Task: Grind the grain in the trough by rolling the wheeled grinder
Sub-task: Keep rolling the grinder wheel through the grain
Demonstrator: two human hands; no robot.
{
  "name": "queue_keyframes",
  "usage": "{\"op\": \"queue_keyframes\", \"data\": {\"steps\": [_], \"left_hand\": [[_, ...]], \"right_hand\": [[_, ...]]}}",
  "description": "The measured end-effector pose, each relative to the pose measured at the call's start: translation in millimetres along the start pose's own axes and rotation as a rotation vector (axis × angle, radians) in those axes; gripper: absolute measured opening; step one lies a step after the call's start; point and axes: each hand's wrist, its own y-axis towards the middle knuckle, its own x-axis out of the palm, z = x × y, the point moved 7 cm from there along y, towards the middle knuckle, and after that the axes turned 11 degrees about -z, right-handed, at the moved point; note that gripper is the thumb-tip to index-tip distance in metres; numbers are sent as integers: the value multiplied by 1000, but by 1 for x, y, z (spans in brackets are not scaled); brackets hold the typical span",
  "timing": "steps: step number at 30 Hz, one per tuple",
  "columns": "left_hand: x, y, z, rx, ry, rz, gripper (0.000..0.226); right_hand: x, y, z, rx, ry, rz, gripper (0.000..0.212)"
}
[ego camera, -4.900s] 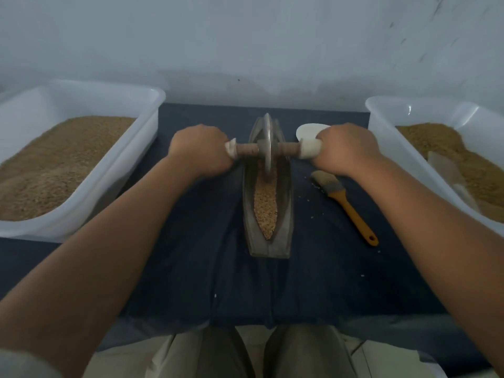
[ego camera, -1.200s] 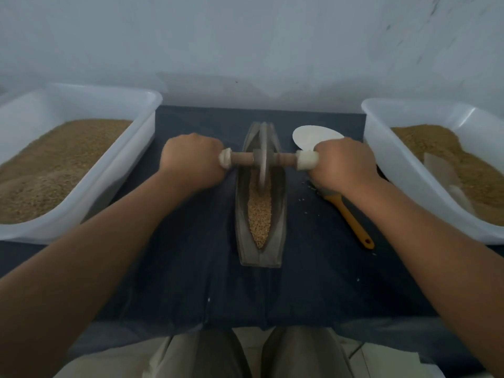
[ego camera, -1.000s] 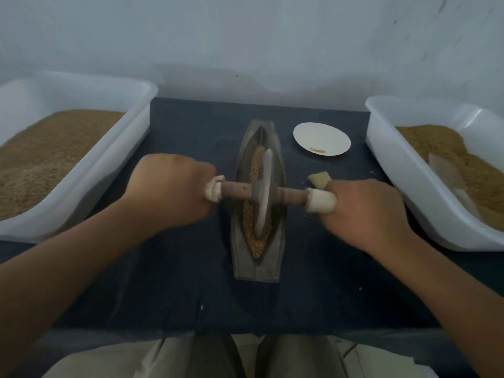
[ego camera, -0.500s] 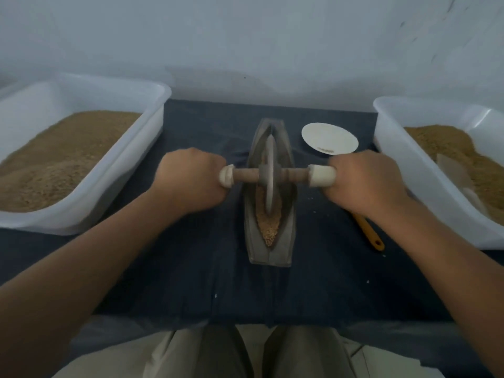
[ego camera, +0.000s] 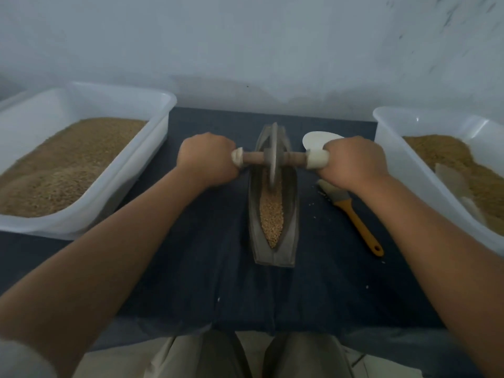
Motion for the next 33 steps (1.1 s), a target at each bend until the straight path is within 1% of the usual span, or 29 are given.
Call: {"op": "queue_keyframes", "data": {"steps": [2,3,5,7,9,10,14,17,19,20,21,23,24,25,27,29,31,33], "left_hand": [[8,-35,-2,59,6,30,42],[9,-55,-2,101,15,72,39],[5,-89,-4,157,17,158,39],[5,-93,-5,177,40,190,41],[6,-70,0,131,87,122,39],[5,-52,2,98,86,86,37],[1,8,-3,-15,-15,-6,31],[2,1,-1,-24,-69,-38,35],[8,-23,-2,-1,-35,-40,35],[9,-38,-3,23,3,-13,37],[7,-55,-2,62,43,51,39],[-4,-85,1,144,92,203,45],[-8,-93,1,164,101,249,46],[-8,-93,1,170,109,254,46],[0,-74,1,144,112,176,42],[2,-40,0,71,70,88,40],[1,-6,-2,10,18,53,38],[-2,11,-2,-33,-23,38,42]], "right_hand": [[-1,-31,-2,-39,-39,37,32],[-3,-50,-4,-66,-52,70,32],[-7,-84,-8,-125,17,114,28],[0,-94,-5,-150,58,80,21],[10,-75,-2,-85,39,9,23],[13,-60,-1,-43,19,0,26],[7,-1,0,41,19,6,21],[-4,4,-4,23,-11,-2,25],[-6,-17,-5,-15,-21,-2,25],[-2,-32,-5,-27,-30,-29,23],[1,-49,-5,-47,-28,-42,22],[1,-85,-8,-99,34,11,21],[1,-96,-7,-123,75,40,19],[3,-98,-6,-134,98,43,18],[12,-82,-4,-98,82,-22,25],[16,-49,1,-40,29,-7,27],[12,-14,4,3,6,28,19],[4,12,4,25,-32,-12,14]]}}
